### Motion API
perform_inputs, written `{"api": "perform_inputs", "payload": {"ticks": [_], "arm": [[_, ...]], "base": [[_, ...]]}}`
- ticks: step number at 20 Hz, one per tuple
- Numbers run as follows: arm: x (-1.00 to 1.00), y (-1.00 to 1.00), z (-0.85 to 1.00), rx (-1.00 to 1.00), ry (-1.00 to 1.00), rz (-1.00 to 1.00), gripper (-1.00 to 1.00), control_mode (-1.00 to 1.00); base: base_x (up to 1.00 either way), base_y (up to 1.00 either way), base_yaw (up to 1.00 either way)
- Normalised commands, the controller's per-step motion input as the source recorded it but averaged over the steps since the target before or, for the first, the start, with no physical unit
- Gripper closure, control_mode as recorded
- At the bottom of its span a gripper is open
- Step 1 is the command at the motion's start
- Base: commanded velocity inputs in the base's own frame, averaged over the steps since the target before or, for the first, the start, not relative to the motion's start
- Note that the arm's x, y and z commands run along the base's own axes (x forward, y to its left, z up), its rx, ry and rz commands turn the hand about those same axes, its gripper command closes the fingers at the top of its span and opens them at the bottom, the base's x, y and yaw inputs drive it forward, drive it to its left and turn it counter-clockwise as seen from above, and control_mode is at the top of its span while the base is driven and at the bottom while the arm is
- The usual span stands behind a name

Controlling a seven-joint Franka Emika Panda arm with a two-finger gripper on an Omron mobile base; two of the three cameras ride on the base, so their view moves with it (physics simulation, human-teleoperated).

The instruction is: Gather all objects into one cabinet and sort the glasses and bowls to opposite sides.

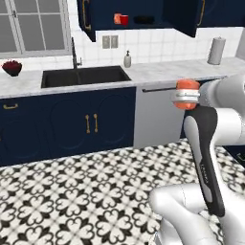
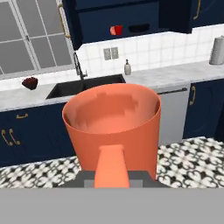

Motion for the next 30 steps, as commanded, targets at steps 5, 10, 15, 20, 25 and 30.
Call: {"api": "perform_inputs", "payload": {"ticks": [5, 10, 15, 20, 25, 30], "arm": [[0.0, 0.0, 0.0, 0.0, 0.0, 0.0, 1.0, 1.0], [0.0, 0.0, 0.0, 0.0, 0.0, 0.0, 1.0, 1.0], [0.0, 0.0, 0.0, 0.0, 0.0, 0.0, 1.0, 1.0], [0.0, 0.0, 0.0, 0.0, 0.0, 0.0, 1.0, 1.0], [0.0, 0.0, 0.0, 0.0, 0.0, 0.0, 1.0, 1.0], [0.0, 0.0, 0.0, 0.0, 0.0, 0.0, 1.0, 1.0]], "base": [[1.0, -0.22, 0.02], [1.0, -0.34, 0.01], [1.0, -0.44, 0.0], [1.0, -0.28, 0.0], [1.0, -0.11, 0.0], [0.98, -0.12, 0.0]]}}
